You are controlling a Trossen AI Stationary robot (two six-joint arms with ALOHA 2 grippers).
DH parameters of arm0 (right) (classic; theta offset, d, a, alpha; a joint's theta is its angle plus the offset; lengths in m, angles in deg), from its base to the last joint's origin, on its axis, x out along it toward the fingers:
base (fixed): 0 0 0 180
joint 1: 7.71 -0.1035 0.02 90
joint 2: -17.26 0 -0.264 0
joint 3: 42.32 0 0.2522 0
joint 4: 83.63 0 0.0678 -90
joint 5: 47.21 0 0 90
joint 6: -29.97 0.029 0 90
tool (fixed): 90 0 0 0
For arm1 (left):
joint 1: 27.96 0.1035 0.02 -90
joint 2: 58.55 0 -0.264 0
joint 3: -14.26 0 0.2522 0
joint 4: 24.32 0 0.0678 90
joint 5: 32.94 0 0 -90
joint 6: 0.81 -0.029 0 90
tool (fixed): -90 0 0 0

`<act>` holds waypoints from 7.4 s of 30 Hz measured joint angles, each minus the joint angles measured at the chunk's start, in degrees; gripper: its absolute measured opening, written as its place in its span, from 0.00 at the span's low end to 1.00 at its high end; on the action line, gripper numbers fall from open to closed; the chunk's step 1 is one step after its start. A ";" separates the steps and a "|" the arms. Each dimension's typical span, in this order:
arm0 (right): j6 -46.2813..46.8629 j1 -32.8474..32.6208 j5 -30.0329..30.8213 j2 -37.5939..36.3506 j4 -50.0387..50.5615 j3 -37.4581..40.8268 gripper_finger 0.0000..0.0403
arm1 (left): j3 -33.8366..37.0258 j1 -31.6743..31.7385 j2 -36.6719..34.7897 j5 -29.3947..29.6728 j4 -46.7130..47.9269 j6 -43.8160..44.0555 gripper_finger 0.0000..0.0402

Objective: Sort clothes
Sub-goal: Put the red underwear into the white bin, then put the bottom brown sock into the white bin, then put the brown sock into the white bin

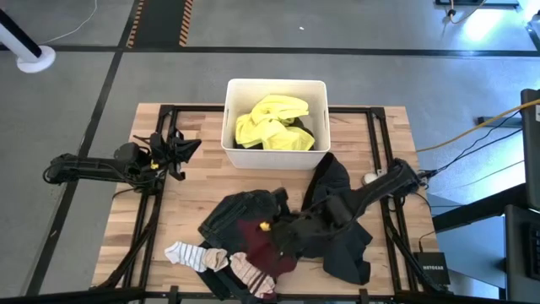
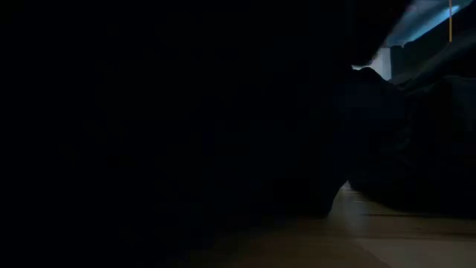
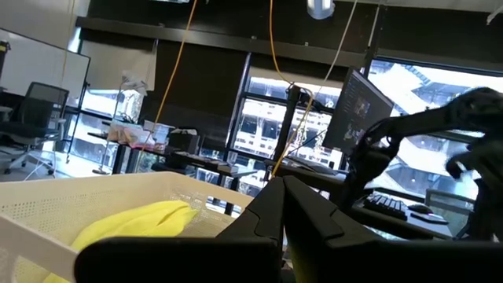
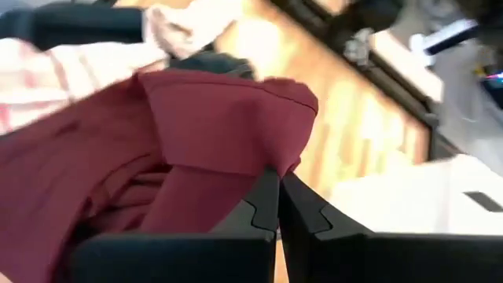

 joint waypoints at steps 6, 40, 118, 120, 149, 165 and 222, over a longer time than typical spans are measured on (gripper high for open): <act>-1.17 2.88 9.85 -4.96 -0.62 0.00 0.02 | 0.00 0.00 -0.02 0.00 -0.01 0.01 0.01; -0.72 38.78 7.57 -16.91 -5.54 0.13 0.10 | 0.00 0.00 -0.02 0.00 0.04 -0.52 0.01; 15.16 3.29 -25.79 16.01 -29.39 11.06 0.17 | 0.00 0.02 -0.02 0.02 -2.60 -1.95 0.01; 14.25 3.29 -26.71 16.01 -28.58 10.84 0.06 | 0.00 0.02 0.00 0.02 -2.59 -1.95 0.01; 3.16 9.36 7.16 -8.50 -4.10 -0.81 0.05 | 0.00 0.02 0.00 0.00 -2.56 -1.09 0.01; 5.55 32.69 5.63 -10.78 -4.43 -0.63 0.05 | 0.00 0.02 -0.02 0.02 -2.56 -1.53 0.01; 4.58 8.92 -22.24 9.61 -25.97 2.01 0.55 | 0.02 0.02 -0.02 0.02 -1.73 -3.22 0.01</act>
